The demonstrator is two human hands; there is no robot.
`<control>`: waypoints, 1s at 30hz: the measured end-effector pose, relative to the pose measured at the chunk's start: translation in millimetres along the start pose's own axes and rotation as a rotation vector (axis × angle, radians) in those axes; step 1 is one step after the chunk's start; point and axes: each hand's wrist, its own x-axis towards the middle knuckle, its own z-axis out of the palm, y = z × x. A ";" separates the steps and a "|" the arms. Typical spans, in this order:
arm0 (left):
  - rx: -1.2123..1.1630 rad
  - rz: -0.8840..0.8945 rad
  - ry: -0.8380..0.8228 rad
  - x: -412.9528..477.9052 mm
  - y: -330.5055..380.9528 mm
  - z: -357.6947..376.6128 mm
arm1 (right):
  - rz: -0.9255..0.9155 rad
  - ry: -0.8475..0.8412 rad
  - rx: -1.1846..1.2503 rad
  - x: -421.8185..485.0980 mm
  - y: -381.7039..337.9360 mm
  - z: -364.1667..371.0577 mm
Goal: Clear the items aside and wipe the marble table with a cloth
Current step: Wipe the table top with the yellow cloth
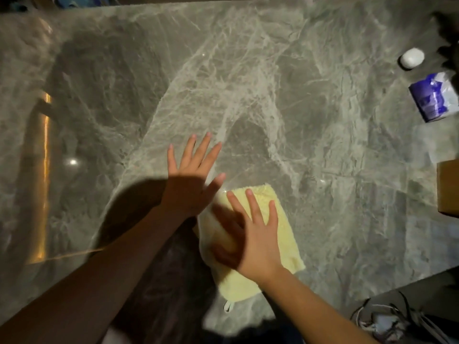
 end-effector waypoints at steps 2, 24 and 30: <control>0.012 0.001 0.013 26.1 6.2 3.4 | 0.016 0.008 0.033 2.8 -0.3 -1.4; 0.142 -0.038 -0.141 102.1 27.5 3.8 | 0.378 0.214 0.044 333.5 248.5 -121.8; 0.140 -0.041 -0.119 102.5 28.5 2.3 | 0.346 0.245 0.035 368.8 264.0 -137.7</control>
